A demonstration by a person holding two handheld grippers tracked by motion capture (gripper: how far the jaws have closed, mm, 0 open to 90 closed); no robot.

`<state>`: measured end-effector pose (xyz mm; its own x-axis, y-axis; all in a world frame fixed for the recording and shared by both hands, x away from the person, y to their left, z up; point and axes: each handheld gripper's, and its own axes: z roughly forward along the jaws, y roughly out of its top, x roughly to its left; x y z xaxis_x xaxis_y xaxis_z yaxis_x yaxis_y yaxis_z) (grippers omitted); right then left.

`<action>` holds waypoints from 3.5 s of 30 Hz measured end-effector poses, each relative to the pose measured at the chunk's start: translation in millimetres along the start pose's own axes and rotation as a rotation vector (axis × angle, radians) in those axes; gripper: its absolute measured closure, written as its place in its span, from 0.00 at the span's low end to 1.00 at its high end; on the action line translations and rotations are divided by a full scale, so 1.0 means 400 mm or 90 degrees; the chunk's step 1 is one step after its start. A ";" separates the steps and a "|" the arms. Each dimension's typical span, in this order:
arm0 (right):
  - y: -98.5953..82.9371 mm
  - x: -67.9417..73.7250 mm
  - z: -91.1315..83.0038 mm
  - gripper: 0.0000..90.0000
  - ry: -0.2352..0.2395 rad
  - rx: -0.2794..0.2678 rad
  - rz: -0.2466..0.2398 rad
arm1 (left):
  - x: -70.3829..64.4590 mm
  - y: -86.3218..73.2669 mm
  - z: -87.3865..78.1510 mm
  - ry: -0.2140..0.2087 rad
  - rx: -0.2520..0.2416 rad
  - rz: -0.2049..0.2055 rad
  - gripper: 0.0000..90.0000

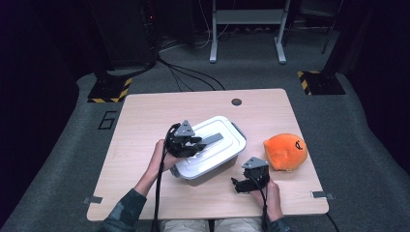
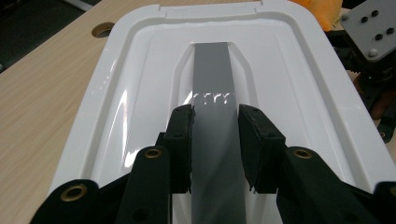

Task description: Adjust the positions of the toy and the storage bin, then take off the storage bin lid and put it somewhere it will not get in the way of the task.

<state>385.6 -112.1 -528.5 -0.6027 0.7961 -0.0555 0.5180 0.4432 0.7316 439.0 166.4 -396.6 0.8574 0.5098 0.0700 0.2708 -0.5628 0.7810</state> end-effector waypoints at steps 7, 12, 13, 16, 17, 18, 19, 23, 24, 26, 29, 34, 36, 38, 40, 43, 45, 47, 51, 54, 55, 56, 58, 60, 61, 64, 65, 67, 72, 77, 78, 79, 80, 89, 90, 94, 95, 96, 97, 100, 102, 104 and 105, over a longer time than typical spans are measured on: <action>0.000 -0.001 0.000 0.03 -0.002 0.000 0.002 | 0.004 0.040 0.039 -0.010 0.020 0.000 0.68; 0.000 -0.002 0.000 0.03 -0.001 -0.001 -0.002 | 0.002 0.055 0.046 -0.007 0.033 0.007 0.74; 0.000 -0.002 0.000 0.03 -0.001 -0.001 -0.002 | 0.002 0.055 0.046 -0.007 0.033 0.007 0.74; 0.000 -0.002 0.000 0.04 -0.002 -0.003 -0.002 | 0.001 0.056 0.044 0.000 0.031 0.014 0.74; 0.000 -0.002 0.000 0.04 -0.002 -0.003 -0.002 | 0.001 0.056 0.044 0.000 0.031 0.014 0.74; -0.001 -0.002 0.000 0.04 -0.001 -0.003 -0.001 | 0.001 0.058 0.041 0.000 0.027 0.015 0.74; -0.001 -0.002 0.000 0.04 -0.002 -0.004 -0.001 | 0.001 0.058 0.041 0.000 0.027 0.015 0.74; -0.001 -0.003 0.000 0.04 -0.002 -0.004 -0.001 | 0.002 0.068 0.021 0.005 0.010 0.013 0.74; 0.000 -0.002 0.000 0.04 -0.002 -0.004 -0.001 | 0.002 0.068 0.021 0.005 0.010 0.013 0.74; -0.001 -0.003 0.000 0.04 -0.002 -0.004 -0.001 | 0.006 0.075 0.007 0.009 0.005 0.014 0.74; -0.001 -0.003 0.000 0.04 0.000 -0.003 -0.003 | 0.008 0.084 -0.015 0.018 -0.008 0.011 0.74; 0.000 -0.003 0.000 0.03 0.002 -0.002 -0.002 | 0.012 0.087 -0.032 0.028 -0.015 0.012 0.74; -0.001 -0.001 -0.001 0.03 0.002 0.000 0.000 | 0.015 0.089 -0.044 0.031 -0.015 0.012 0.74; 0.000 -0.002 -0.001 0.03 0.002 0.000 -0.002 | 0.017 0.089 -0.048 0.032 -0.012 0.013 0.74; 0.000 -0.002 0.000 0.03 0.001 -0.002 -0.002 | 0.023 0.090 -0.059 0.038 -0.016 0.009 0.74; 0.000 -0.002 0.000 0.03 0.001 -0.002 -0.002 | 0.028 0.090 -0.073 0.046 -0.019 0.010 0.74; 0.000 -0.002 0.000 0.03 -0.001 -0.002 -0.002 | 0.030 0.091 -0.078 0.049 -0.019 0.013 0.74; 0.000 -0.002 0.000 0.03 -0.001 -0.001 -0.001 | 0.034 0.090 -0.085 0.054 -0.021 0.012 0.74; 0.000 -0.003 0.000 0.03 0.000 0.000 -0.002 | 0.045 0.087 -0.102 0.066 -0.022 0.004 0.74; 0.000 -0.003 0.000 0.03 0.003 0.000 -0.003 | 0.052 0.084 -0.122 0.072 -0.027 0.003 0.74; 0.000 -0.003 0.000 0.03 0.002 0.001 0.000 | 0.052 0.084 -0.122 0.072 -0.027 0.003 0.74; 0.000 -0.003 0.001 0.03 0.003 0.000 0.001 | 0.055 0.083 -0.127 0.073 -0.028 0.002 0.74; 0.000 -0.003 0.001 0.03 0.002 0.002 0.004 | 0.063 0.080 -0.143 0.080 -0.028 0.003 0.74; 0.000 -0.003 0.001 0.03 0.003 0.002 0.002 | 0.068 0.076 -0.151 0.086 -0.032 -0.006 0.74; 0.000 -0.003 0.001 0.03 0.003 0.002 0.002 | 0.068 0.076 -0.151 0.086 -0.032 -0.006 0.74; 0.000 -0.004 0.001 0.03 0.004 0.002 0.003 | 0.078 0.070 -0.164 0.097 -0.033 -0.012 0.74; 0.000 -0.004 0.001 0.03 0.004 0.002 0.003 | 0.081 0.068 -0.168 0.102 -0.034 -0.011 0.74; 0.000 -0.004 0.001 0.03 0.003 0.002 0.002 | 0.089 0.064 -0.177 0.108 -0.033 -0.016 0.74; 0.000 -0.004 0.001 0.03 0.003 0.002 0.003 | 0.115 0.046 -0.201 0.128 -0.027 -0.032 0.74; 0.000 -0.003 0.001 0.03 0.002 0.002 0.004 | 0.135 0.028 -0.220 0.144 -0.029 -0.047 0.74; 0.000 -0.003 0.001 0.03 0.001 0.002 0.004 | 0.138 0.025 -0.223 0.148 -0.032 -0.050 0.74; 0.000 -0.003 0.001 0.03 0.002 0.002 0.004 | 0.144 0.020 -0.229 0.152 -0.033 -0.053 0.74; 0.000 -0.003 0.001 0.03 0.002 0.001 0.003 | 0.149 0.013 -0.234 0.156 -0.033 -0.060 0.74; 0.001 -0.002 0.001 0.03 0.000 0.001 0.006 | 0.174 -0.016 -0.265 0.181 -0.035 -0.075 0.74; 0.000 -0.002 0.001 0.03 0.000 0.001 0.005 | 0.178 -0.020 -0.269 0.188 -0.034 -0.078 0.74; 0.001 -0.002 0.001 0.03 0.001 0.002 0.006 | 0.203 -0.047 -0.284 0.206 -0.028 -0.101 0.74; 0.001 -0.002 0.001 0.03 0.001 0.002 0.006 | 0.203 -0.047 -0.284 0.206 -0.028 -0.101 0.74; 0.000 -0.002 0.002 0.03 0.000 0.001 0.005 | 0.209 -0.052 -0.286 0.209 -0.028 -0.106 0.74; 0.000 -0.002 0.001 0.03 0.000 0.001 0.005 | 0.220 -0.063 -0.290 0.217 -0.029 -0.118 0.74; 0.000 -0.002 0.002 0.03 0.000 0.001 0.004 | 0.232 -0.073 -0.294 0.221 -0.027 -0.129 0.74; 0.001 -0.002 0.001 0.03 0.000 0.001 0.005 | 0.249 -0.089 -0.298 0.231 -0.022 -0.144 0.74; 0.000 -0.002 0.001 0.03 0.001 0.002 0.004 | 0.256 -0.096 -0.298 0.236 -0.021 -0.148 0.74; 0.000 -0.003 0.001 0.03 0.001 0.002 0.004 | 0.260 -0.100 -0.299 0.237 -0.017 -0.150 0.74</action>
<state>386.6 -112.7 -528.7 -0.6008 0.7978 -0.0501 0.5232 0.4399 0.7299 465.0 319.8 -346.4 0.5567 0.8243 0.1031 0.4248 -0.3892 0.8174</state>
